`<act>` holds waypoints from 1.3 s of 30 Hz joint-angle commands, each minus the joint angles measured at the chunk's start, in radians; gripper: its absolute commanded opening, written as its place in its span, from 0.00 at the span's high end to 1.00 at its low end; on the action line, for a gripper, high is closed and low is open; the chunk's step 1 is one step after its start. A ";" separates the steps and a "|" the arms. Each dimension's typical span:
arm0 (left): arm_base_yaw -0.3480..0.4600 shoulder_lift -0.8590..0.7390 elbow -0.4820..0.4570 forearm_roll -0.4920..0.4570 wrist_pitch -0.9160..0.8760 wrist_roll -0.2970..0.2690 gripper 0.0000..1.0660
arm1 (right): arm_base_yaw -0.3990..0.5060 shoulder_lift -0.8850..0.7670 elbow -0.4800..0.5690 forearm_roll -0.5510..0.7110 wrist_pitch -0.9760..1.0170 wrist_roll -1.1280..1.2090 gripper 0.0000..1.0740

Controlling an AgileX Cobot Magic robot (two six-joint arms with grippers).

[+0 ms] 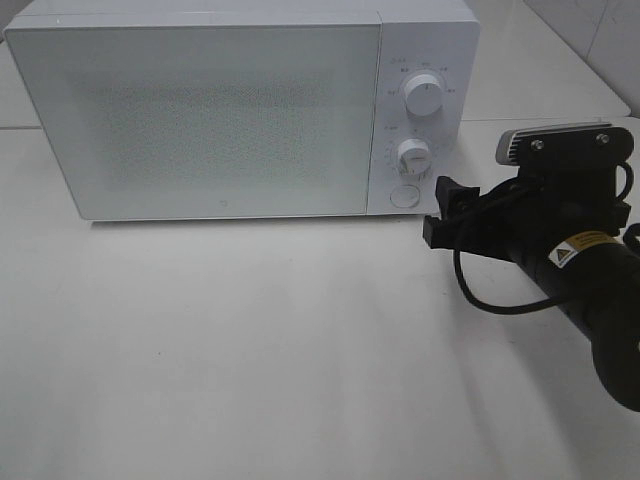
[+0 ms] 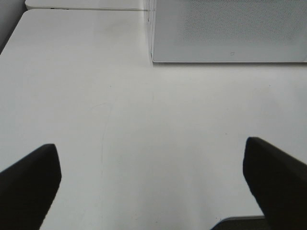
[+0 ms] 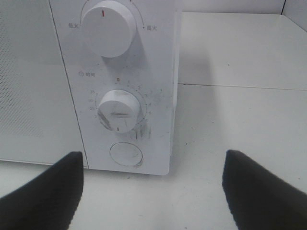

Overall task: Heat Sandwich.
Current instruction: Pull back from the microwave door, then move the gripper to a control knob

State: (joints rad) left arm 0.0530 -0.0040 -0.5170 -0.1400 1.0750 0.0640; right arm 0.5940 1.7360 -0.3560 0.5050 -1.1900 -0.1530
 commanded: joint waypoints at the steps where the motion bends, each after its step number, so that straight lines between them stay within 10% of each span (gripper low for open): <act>1: 0.002 -0.022 0.003 -0.006 -0.005 -0.006 0.08 | 0.032 0.028 -0.014 0.029 -0.082 -0.012 0.29; 39: 0.002 -0.022 0.003 -0.006 -0.005 -0.006 0.08 | 0.056 0.269 -0.312 0.112 -0.197 -0.045 0.29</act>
State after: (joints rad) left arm 0.0530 -0.0040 -0.5170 -0.1400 1.0750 0.0640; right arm 0.6500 1.9920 -0.6440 0.6080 -1.2050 -0.1800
